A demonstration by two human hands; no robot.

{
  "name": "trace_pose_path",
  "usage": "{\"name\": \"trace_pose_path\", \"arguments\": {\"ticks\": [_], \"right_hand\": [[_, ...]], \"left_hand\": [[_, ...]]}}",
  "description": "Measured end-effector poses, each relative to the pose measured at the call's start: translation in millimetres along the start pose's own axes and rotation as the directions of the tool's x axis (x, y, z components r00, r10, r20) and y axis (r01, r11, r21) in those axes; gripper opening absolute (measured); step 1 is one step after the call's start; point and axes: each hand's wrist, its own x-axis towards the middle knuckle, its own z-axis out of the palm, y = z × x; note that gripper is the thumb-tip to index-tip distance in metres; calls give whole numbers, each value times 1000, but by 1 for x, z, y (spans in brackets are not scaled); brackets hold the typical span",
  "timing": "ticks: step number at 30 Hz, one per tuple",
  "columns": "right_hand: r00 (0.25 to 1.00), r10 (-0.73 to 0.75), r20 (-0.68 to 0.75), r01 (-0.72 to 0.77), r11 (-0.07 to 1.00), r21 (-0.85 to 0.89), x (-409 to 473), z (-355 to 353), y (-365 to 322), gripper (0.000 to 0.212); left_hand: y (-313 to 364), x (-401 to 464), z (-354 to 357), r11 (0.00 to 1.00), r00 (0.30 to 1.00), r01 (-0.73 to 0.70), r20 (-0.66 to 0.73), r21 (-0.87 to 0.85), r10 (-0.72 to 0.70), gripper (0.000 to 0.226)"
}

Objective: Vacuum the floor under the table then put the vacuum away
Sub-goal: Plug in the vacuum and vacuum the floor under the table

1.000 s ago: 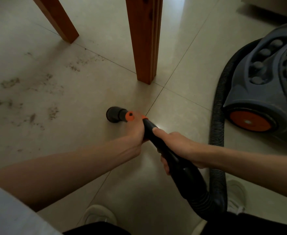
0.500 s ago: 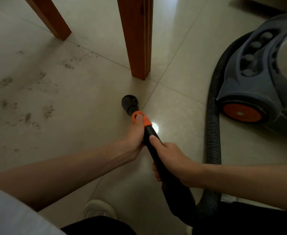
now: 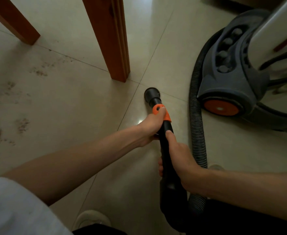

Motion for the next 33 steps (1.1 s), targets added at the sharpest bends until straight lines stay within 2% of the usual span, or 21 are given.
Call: {"name": "trace_pose_path", "arguments": {"ticks": [4,9,13,20,27,31,33], "right_hand": [[997,3,-76,9,987,162,9,-2,-6,49],[997,-35,-75,44,991,124,18,-1,-12,50],[998,-65,9,65,998,5,18,10,-18,51],[961,-43,272,113,963,-246,13,57,-24,48],[874,-102,474,263,921,-288,28,121,-47,52],[830,-216,514,440,821,-364,39,138,-53,45],[821,-222,526,479,769,-423,44,137,-50,45]], "left_hand": [[16,9,17,995,999,-22,35,99,19,34],[22,18,16,991,998,-42,43,123,37,35],[16,15,-5,997,995,-72,-62,-3,72,33],[-15,-6,-75,953,951,-117,-308,-280,26,28],[1,-6,-150,939,851,-224,-522,-259,59,47],[21,-2,-180,927,842,-262,-533,-267,85,38],[29,2,-190,919,847,-263,-526,-293,75,35]]}}
